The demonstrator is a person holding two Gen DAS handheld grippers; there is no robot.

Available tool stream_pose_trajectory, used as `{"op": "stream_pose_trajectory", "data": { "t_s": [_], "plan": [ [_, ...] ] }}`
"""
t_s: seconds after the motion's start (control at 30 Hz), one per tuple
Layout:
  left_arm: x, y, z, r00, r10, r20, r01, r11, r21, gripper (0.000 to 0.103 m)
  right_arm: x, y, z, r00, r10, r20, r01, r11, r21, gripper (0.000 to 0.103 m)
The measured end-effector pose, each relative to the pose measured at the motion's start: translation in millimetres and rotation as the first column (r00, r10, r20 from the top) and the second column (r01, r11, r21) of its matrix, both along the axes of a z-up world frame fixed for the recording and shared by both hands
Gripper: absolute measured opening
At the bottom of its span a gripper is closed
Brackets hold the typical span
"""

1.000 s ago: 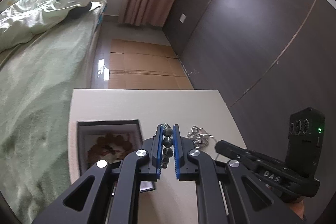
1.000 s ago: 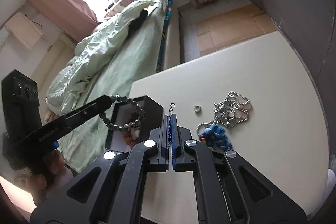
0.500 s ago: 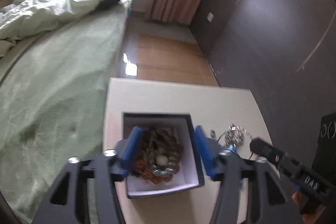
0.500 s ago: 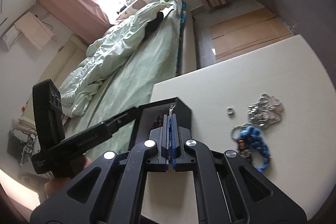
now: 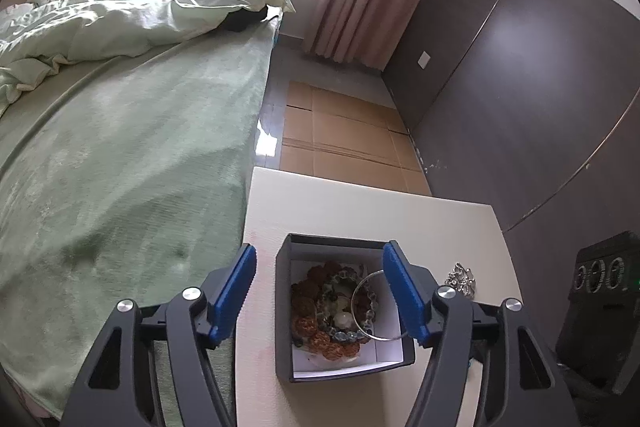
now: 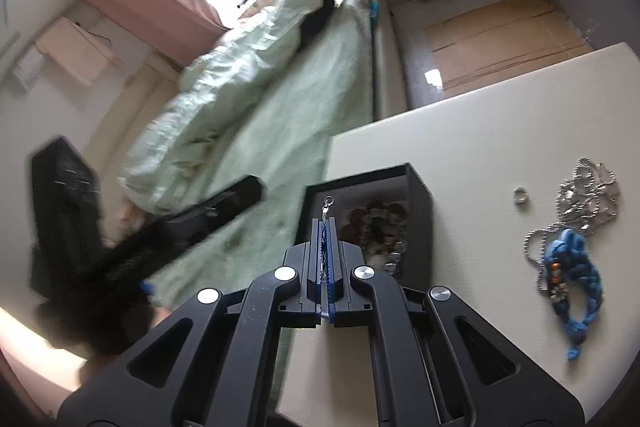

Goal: Organize jewelry
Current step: 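Lower the chain into the box with the left gripper while the right gripper brings its piece and opens, then grasp the blue beaded bracelet with the right gripper while the left gripper moves to the silver chains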

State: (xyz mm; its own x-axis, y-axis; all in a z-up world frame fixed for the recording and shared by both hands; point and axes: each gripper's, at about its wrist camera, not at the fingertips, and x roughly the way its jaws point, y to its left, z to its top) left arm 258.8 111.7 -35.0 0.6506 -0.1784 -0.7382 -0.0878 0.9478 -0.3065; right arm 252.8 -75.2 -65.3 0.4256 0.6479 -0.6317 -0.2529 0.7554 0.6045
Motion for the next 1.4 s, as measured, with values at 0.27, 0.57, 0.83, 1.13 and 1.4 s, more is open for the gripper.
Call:
{"op": "stream_pose_trajectory", "data": {
  "t_s": [0.27,0.57,0.83,1.13,1.4],
  "plan": [
    [0.2,5.5,-3.1,1.000,0.015,0.007,-0.015,1.000,0.011,0.080,-13.5,-21.8,10.4,0.995,-0.092,0.039,0.094,0.994,-0.055,0.075],
    [-2.6,-26.3,-0.2,0.998,-0.067,0.023,0.066,0.997,0.034,0.082,-14.5,-68.6,12.5,0.988,-0.153,0.035,0.157,0.976,-0.153,0.081],
    [-3.3,-70.8,-2.9,0.985,-0.171,0.020,0.169,0.983,0.078,0.082,-7.6,-114.2,3.2,0.982,-0.187,-0.002,0.183,0.968,-0.172,0.081],
    [-5.6,-112.1,-13.3,0.962,-0.271,-0.012,0.271,0.956,0.110,0.068,-5.5,-137.1,-11.3,0.993,-0.115,-0.037,0.105,0.973,-0.206,0.081],
    [2.8,-122.8,-24.7,0.955,-0.294,-0.047,0.298,0.951,0.084,0.051,-6.6,-129.6,-27.3,0.998,-0.008,-0.055,-0.008,0.960,-0.279,0.077]
  ]
}}
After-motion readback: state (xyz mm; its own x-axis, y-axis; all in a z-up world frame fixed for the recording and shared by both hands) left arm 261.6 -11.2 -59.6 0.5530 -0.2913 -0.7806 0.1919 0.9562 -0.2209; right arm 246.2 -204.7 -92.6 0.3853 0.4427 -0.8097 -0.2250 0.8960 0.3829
